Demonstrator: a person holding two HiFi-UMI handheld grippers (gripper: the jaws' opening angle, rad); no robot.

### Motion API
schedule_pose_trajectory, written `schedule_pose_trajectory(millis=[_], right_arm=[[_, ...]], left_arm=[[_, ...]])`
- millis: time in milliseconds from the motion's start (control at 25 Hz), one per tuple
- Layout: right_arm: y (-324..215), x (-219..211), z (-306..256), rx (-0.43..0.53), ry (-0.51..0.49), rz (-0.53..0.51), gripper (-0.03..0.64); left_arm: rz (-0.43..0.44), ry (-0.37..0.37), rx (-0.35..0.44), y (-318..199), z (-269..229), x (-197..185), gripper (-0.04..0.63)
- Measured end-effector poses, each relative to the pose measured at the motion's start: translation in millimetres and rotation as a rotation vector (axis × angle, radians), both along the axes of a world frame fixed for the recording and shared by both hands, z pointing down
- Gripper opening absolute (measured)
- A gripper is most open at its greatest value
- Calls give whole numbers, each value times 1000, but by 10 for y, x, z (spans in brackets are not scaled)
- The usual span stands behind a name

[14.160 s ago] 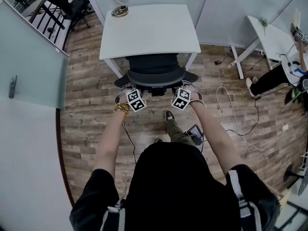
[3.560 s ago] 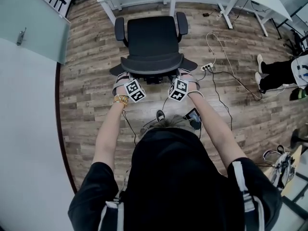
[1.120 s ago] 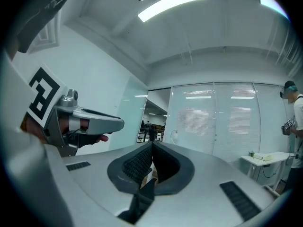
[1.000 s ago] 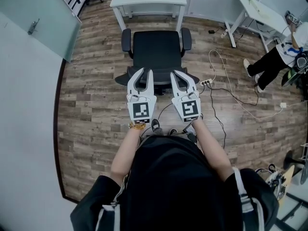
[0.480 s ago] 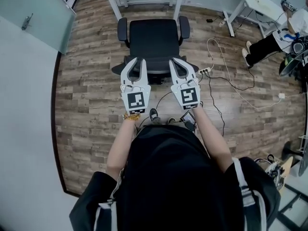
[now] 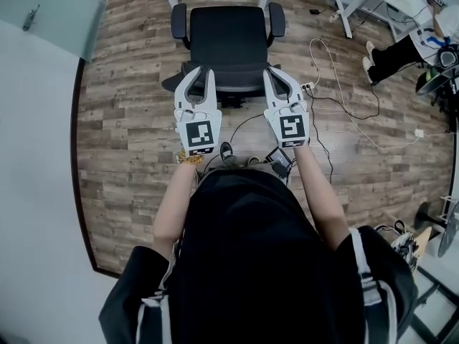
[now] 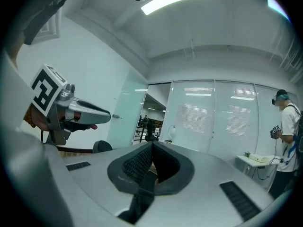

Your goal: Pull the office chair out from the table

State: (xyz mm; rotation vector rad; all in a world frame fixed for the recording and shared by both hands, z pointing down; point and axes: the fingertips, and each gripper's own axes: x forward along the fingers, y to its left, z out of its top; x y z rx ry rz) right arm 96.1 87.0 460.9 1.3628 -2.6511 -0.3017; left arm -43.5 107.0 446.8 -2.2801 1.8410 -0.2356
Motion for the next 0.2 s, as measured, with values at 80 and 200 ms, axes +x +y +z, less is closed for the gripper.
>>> schedule_pose_trajectory(millis=[80, 200], right_arm=[[-34, 0, 35, -4, 0, 4, 6], [-94, -16, 87, -11, -4, 9, 6]], left_arm=[[-1, -9, -6, -33, 41, -19, 64], [-14, -33, -16, -86, 105, -70, 65]])
